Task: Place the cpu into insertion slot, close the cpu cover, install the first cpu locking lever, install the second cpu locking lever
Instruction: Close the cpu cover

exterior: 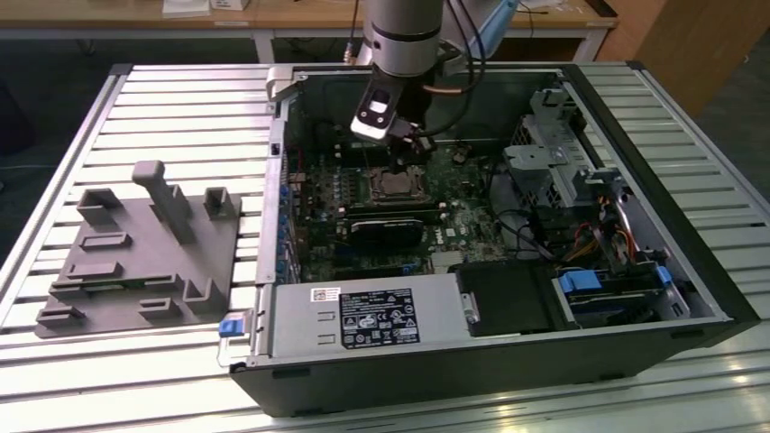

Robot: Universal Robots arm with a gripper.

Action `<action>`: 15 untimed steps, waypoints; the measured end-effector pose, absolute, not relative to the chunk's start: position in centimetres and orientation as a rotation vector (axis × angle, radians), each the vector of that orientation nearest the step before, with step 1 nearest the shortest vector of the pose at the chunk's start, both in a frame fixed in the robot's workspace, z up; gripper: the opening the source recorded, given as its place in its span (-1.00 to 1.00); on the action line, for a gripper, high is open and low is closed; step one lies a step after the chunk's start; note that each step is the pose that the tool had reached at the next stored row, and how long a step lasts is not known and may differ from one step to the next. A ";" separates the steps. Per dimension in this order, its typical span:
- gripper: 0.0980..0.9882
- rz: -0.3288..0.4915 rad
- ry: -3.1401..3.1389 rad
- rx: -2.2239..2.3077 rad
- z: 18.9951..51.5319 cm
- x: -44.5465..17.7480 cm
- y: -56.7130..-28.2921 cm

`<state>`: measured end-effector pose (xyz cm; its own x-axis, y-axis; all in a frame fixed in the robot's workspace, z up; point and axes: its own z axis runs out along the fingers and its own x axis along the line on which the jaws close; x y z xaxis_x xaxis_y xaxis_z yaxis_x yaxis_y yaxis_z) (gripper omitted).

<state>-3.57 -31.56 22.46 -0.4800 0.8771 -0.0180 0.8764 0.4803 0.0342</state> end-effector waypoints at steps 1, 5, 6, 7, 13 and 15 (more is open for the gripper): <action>-0.98 0.031 2.688 1.560 22.5 -3.6 -31.6; -0.98 0.029 2.743 1.461 22.5 -3.6 -31.6; -0.98 0.029 2.756 1.435 22.4 -3.6 -31.6; -0.98 0.029 2.769 1.411 22.4 -3.6 -31.5; -0.98 0.029 2.842 1.257 22.4 -3.6 -31.6; -0.98 0.028 2.864 1.206 22.4 -3.6 -31.6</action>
